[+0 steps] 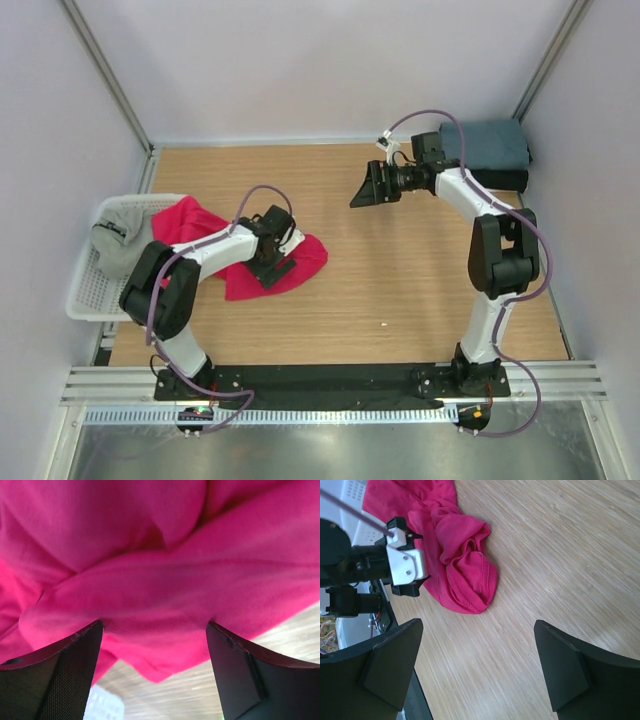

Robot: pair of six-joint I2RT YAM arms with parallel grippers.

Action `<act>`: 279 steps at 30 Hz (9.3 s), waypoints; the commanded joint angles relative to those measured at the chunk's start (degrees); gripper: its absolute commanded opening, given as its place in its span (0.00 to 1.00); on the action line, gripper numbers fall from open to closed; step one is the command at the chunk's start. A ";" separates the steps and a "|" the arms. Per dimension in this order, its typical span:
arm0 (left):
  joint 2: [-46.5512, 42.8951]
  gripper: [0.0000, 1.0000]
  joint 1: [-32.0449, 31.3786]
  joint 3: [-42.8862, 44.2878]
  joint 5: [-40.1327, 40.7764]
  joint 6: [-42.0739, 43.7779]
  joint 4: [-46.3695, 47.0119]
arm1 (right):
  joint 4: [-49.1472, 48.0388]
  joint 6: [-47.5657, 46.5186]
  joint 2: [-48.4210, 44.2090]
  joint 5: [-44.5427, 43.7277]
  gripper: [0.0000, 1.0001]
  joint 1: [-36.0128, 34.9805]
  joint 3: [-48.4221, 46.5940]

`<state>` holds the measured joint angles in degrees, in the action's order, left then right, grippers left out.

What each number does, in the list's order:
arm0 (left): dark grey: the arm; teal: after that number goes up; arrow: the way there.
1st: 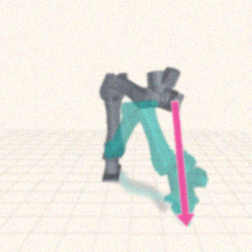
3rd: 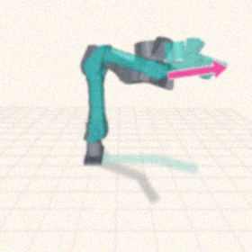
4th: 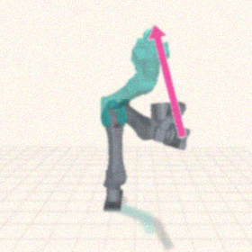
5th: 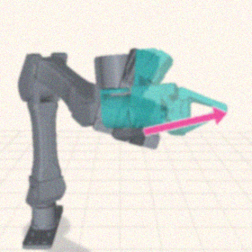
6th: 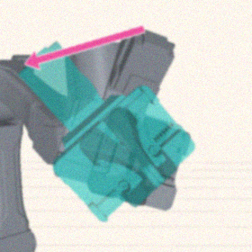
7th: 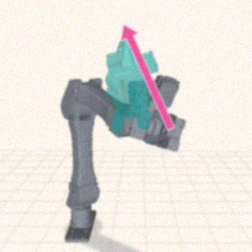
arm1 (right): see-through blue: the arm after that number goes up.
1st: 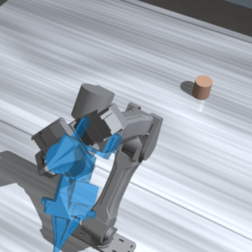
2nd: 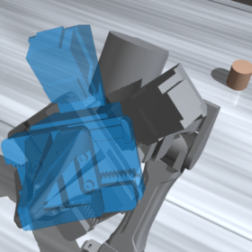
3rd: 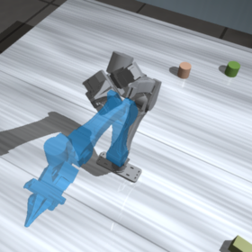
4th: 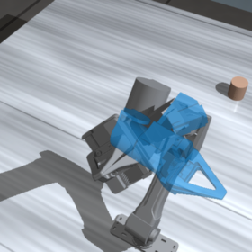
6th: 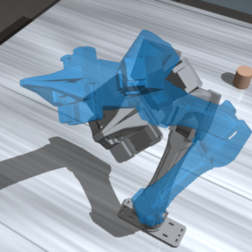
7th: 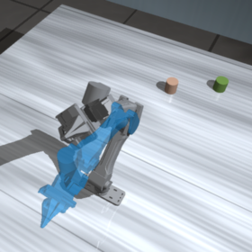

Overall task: Fold and stack the t-shirts
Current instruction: Move the tshirt to the center of the board, then flatten the tshirt out

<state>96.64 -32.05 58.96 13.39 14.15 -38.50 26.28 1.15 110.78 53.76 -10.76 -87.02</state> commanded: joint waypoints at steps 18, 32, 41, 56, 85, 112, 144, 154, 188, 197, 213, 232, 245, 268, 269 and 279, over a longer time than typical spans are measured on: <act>8.56 0.00 -3.09 23.21 -27.10 -0.09 -9.92 | 2.19 -4.31 -6.81 -0.23 1.00 3.20 0.10; 14.72 0.00 -21.64 45.54 -25.17 -2.11 -17.48 | 1.67 -4.31 -4.88 -0.93 1.00 8.13 1.59; 16.21 0.21 -24.99 49.32 -23.32 -3.34 -18.37 | 1.93 -3.52 -2.85 0.81 1.00 8.83 1.16; -14.89 0.84 -4.43 9.62 -6.37 -2.11 -1.93 | 7.90 -15.73 -4.17 -5.33 0.88 1.54 8.01; -21.14 0.81 6.21 3.09 -8.29 -5.36 1.59 | 14.15 -19.78 0.05 -4.71 0.81 -3.03 6.51; -15.52 0.80 14.48 3.71 -11.89 -8.70 2.82 | 13.36 -18.99 5.32 -1.81 0.55 -3.65 6.25; -14.21 0.80 16.23 0.98 -4.53 -7.92 7.12 | 6.94 -21.01 -10.15 -12.27 0.02 -3.39 9.86; 2.93 0.69 21.24 8.28 -2.31 -5.45 8.53 | 7.38 -20.83 -10.67 -12.27 0.01 -2.60 9.42; 4.52 0.10 20.89 9.42 -16.99 -7.47 -0.96 | 8.70 -20.40 -7.69 -10.08 0.02 1.88 8.36; -10.93 0.00 20.80 17.94 -19.45 -6.77 -5.97 | 9.75 -20.13 -18.75 -7.97 0.02 10.06 6.61; -13.62 0.00 20.80 21.63 -18.57 -7.39 -5.18 | 12.04 -21.01 -27.47 -9.47 0.01 10.06 7.57; -3.56 0.60 21.33 19.65 -13.21 -13.27 5.46 | 6.50 -19.34 -12.26 -8.76 0.02 10.06 4.05; 1.88 0.40 22.91 9.68 -18.22 -15.56 3.43 | 7.29 -19.78 -10.50 -7.79 0.02 10.06 4.32; 8.12 0.49 25.73 11.27 -15.76 -14.42 8.53 | 8.08 -20.13 -8.74 -7.09 0.01 10.06 5.02; 8.21 0.47 25.90 11.27 -15.85 -14.42 8.62 | 8.08 -20.13 -8.83 -7.09 0.01 10.06 5.02; 4.70 0.43 25.81 11.62 -18.40 -14.86 7.74 | 8.08 -20.04 -8.22 -6.91 0.01 9.97 5.02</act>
<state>104.75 -6.61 68.45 -3.40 -0.86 -31.90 34.94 -18.13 102.41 45.39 -0.64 -81.73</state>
